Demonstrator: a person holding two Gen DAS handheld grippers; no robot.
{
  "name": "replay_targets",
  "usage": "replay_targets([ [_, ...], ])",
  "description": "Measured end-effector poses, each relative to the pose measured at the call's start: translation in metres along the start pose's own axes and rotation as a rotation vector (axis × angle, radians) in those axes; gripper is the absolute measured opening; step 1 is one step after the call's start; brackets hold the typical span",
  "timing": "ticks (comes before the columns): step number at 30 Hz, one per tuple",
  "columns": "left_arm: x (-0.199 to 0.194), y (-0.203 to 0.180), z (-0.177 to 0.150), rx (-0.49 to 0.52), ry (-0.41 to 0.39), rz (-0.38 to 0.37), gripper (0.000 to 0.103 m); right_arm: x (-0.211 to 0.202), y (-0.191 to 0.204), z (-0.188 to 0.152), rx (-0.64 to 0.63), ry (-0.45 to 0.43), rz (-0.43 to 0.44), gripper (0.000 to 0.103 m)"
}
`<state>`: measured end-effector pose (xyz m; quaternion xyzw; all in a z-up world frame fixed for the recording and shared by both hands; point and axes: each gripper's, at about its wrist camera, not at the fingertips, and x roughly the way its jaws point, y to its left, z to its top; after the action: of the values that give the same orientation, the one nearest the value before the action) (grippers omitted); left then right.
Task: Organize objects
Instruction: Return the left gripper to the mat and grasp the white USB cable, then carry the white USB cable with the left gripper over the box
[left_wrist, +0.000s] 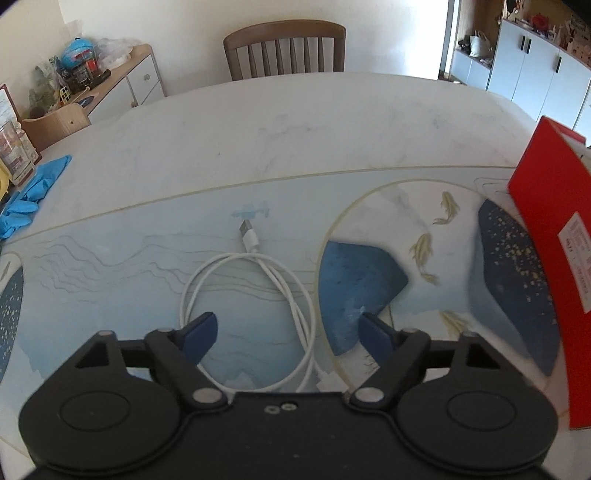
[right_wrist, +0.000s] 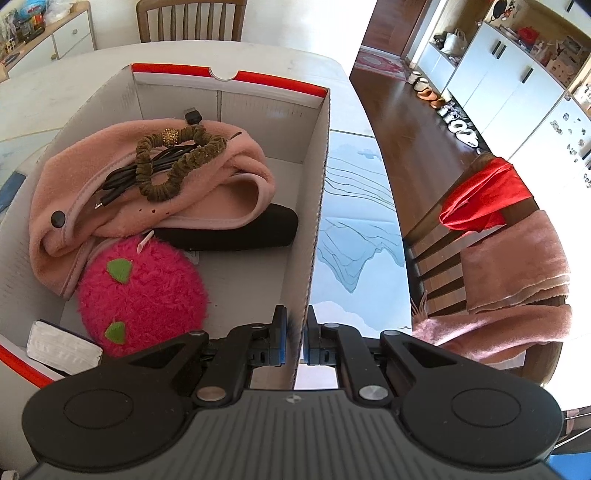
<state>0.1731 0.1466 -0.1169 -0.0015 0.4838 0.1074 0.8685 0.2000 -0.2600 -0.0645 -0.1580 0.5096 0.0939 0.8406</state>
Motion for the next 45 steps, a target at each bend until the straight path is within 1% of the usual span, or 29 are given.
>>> replay_targets([
  [4, 0.007, -0.001, 0.003, -0.005, 0.015, 0.008, 0.066, -0.001, 0.001, 0.0, 0.001, 0.001, -0.006, 0.008],
  [6, 0.01, -0.002, 0.004, -0.007, 0.026, 0.003, 0.056, -0.001, 0.001, 0.0, 0.001, 0.001, -0.007, 0.008],
  [10, 0.013, -0.005, 0.005, -0.003, 0.043, 0.001, 0.043, -0.001, 0.001, 0.0, 0.002, 0.001, -0.007, 0.008],
  [12, 0.015, -0.005, 0.006, -0.017, 0.054, -0.009, 0.032, -0.001, 0.001, 0.0, 0.002, 0.0, -0.006, 0.008],
  [13, 0.016, -0.004, 0.006, -0.026, 0.059, -0.015, 0.029, -0.001, 0.001, 0.0, 0.003, 0.0, -0.006, 0.008],
  [15, 0.016, -0.003, 0.006, -0.039, 0.062, -0.018, 0.02, -0.001, 0.001, 0.0, 0.002, 0.0, -0.007, 0.008],
  [16, 0.016, -0.002, 0.006, -0.04, 0.063, -0.02, 0.017, -0.001, 0.001, 0.0, 0.001, 0.0, -0.006, 0.008],
  [17, 0.016, -0.002, 0.006, -0.041, 0.064, -0.019, 0.011, -0.001, 0.001, -0.001, 0.001, 0.0, -0.006, 0.008],
  [18, 0.016, -0.002, 0.006, -0.042, 0.065, -0.019, 0.008, -0.001, 0.001, -0.001, 0.001, 0.0, -0.006, 0.008],
  [25, 0.011, -0.001, 0.005, -0.067, 0.052, -0.023, 0.004, -0.001, 0.001, -0.001, -0.001, -0.001, -0.003, 0.008],
  [31, -0.009, -0.004, 0.006, -0.093, 0.029, -0.044, 0.004, -0.001, 0.0, -0.001, -0.009, -0.007, 0.004, 0.008],
  [40, -0.052, -0.016, 0.004, -0.135, -0.034, -0.132, 0.004, -0.001, -0.003, -0.004, -0.016, -0.019, 0.027, 0.008],
  [45, -0.07, -0.027, 0.002, -0.162, -0.049, -0.174, 0.004, -0.002, -0.004, -0.005, -0.029, -0.025, 0.041, 0.008],
])
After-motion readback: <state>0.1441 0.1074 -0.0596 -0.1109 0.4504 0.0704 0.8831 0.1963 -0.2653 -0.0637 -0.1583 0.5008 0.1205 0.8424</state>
